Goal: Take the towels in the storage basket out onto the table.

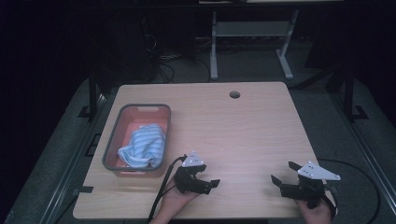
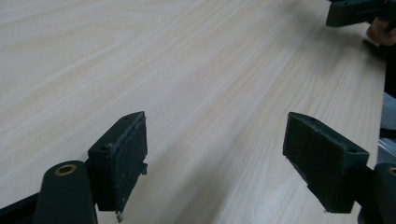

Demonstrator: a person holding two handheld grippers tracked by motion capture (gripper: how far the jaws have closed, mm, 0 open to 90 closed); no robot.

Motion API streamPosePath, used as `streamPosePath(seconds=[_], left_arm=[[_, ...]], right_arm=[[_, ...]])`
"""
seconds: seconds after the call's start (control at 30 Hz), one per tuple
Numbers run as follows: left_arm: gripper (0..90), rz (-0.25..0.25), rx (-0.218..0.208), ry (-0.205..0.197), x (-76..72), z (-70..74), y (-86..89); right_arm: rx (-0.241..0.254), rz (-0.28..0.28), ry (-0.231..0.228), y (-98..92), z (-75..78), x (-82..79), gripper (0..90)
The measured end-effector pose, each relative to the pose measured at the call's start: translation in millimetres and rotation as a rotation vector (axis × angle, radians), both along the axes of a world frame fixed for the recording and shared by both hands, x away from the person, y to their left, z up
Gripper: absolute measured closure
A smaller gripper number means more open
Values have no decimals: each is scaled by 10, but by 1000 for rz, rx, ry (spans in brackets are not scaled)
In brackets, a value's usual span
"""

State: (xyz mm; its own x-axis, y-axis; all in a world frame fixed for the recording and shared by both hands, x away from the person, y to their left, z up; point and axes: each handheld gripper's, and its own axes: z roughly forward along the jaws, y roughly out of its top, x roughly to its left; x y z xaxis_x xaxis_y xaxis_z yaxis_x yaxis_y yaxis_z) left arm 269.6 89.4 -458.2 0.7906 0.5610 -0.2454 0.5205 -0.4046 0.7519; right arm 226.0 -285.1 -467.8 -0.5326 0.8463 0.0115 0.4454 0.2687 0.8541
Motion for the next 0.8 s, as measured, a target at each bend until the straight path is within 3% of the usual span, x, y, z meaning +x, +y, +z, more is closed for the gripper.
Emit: streamPosePath(seconds=[0.2,0.23,0.3,0.37,0.4,0.5,0.6,0.7,0.77,0.8], left_arm=[[209,4,11,1,49,107,-33],[205,0,1,22,48,123,-41],[205,2,7,23,46,134,-43],[205,1,5,44,45,157,-49],[202,-19,-2,99,71,195,-51],[177,-39,-40,131,92,235,-27],[181,-46,-9,144,140,307,-35],[170,-49,13,133,161,358,-44],[169,-68,21,152,205,411,-57],[169,-68,37,142,246,483,-62]], right_arm=[[-8,12,-3,26,4,13,145],[-8,12,-4,24,8,16,145],[-3,9,-6,20,21,11,145],[-1,8,-10,22,27,8,145],[-4,7,-15,29,32,3,145],[-7,9,-13,41,29,6,146],[-10,9,-18,48,41,-4,146],[-14,6,-19,47,41,-6,146],[-14,4,-17,46,39,-1,146],[-12,2,-12,51,37,10,146]])
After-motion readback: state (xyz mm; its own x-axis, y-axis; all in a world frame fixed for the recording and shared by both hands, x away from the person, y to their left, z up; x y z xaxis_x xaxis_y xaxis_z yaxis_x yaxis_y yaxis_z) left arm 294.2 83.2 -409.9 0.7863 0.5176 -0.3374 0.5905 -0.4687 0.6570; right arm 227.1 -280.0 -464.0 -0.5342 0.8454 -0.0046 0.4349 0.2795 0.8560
